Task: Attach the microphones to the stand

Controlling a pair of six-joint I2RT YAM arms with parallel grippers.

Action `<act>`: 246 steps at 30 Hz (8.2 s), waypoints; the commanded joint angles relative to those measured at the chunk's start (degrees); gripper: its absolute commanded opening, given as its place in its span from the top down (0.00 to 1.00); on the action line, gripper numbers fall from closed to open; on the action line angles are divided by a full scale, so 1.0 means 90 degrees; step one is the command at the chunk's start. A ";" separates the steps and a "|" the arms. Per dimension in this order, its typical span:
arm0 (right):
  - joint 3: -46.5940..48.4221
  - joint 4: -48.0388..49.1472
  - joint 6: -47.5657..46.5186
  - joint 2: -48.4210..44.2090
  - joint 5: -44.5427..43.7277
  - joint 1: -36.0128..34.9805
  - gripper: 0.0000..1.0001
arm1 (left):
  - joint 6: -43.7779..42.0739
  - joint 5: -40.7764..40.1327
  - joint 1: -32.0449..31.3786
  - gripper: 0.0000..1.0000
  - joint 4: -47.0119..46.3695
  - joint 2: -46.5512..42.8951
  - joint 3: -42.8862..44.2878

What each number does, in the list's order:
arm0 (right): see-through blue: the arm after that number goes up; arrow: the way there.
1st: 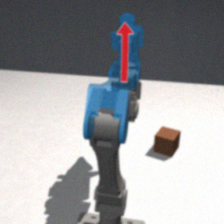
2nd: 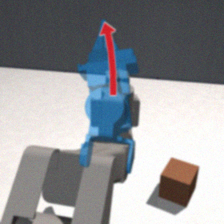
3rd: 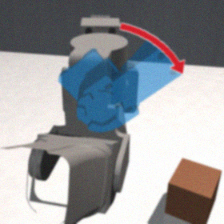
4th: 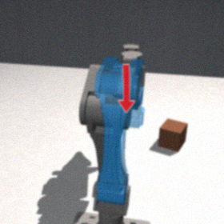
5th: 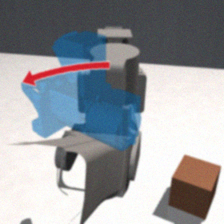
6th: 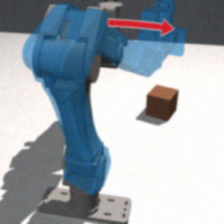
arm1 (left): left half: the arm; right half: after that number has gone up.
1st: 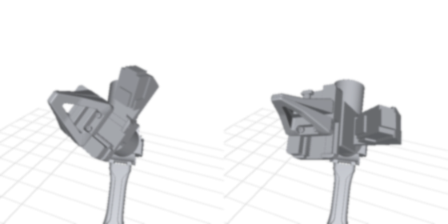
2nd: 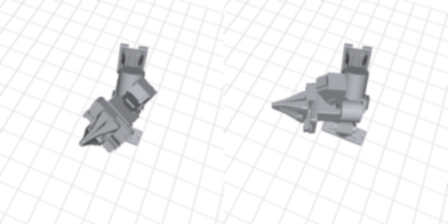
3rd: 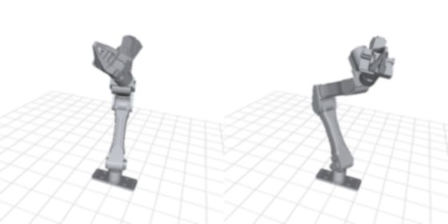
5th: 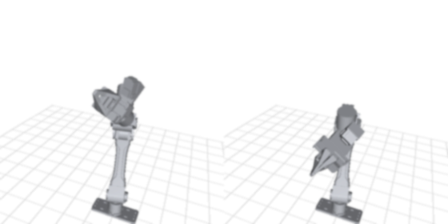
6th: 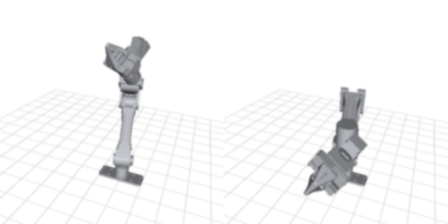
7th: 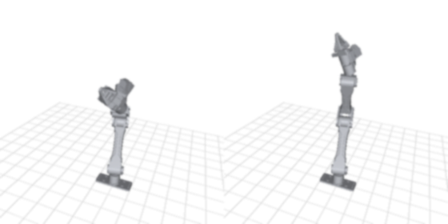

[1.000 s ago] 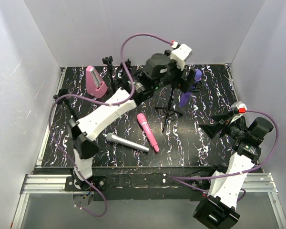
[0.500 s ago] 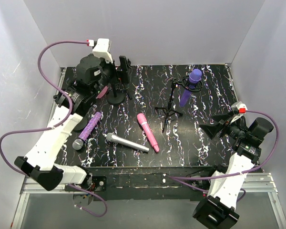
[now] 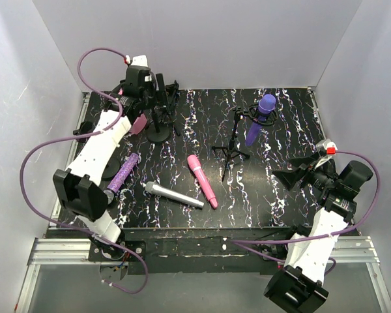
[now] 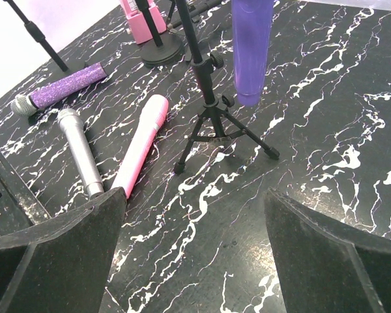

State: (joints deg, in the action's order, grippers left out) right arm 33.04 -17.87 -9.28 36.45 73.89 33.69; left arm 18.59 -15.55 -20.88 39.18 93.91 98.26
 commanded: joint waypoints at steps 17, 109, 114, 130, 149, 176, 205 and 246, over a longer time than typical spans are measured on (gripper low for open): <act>0.0011 0.0198 -0.0043 0.0042 0.0062 0.0036 0.07 | 0.0171 -0.1163 -0.0004 0.77 0.0295 0.0904 0.1739; 0.0743 -0.3249 -0.3637 0.0745 0.0980 0.0026 0.08 | 0.6264 0.0216 -0.2112 0.02 0.0921 -0.4380 -0.5839; 0.0753 -0.3230 -0.3627 0.0716 0.0970 0.0016 0.08 | 0.7074 -0.0108 -0.2464 0.02 0.0832 -0.3562 -0.5762; 0.0753 -0.3220 -0.3618 0.0628 0.0911 0.0026 0.08 | 0.8628 -0.0665 -0.2767 0.21 0.0715 -0.1676 -0.5713; 0.0792 -0.3327 -0.3686 0.0472 0.0989 0.0026 0.08 | 0.8141 -0.0762 -0.2767 0.98 0.0490 -0.2082 -0.6249; 0.4854 -0.4133 -0.1844 0.2111 -0.1324 -0.5714 0.12 | -0.0679 0.3456 -0.2777 1.00 -0.2983 -0.3736 -0.2305; 0.5362 0.1916 0.3042 0.4182 -0.2770 -0.7669 0.20 | 0.0278 0.2216 -0.2777 1.00 -0.5047 -0.3520 -0.2587; 0.6232 -0.0397 0.0553 0.4456 -0.0153 -0.7220 0.99 | -0.0770 0.7331 0.2300 0.02 -0.3764 -0.3902 -0.4188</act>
State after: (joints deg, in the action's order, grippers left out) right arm 87.22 -17.32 -0.30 77.89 69.95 -32.29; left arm -3.20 24.10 -7.03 20.01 56.69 60.97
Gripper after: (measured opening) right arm 0.429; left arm 0.979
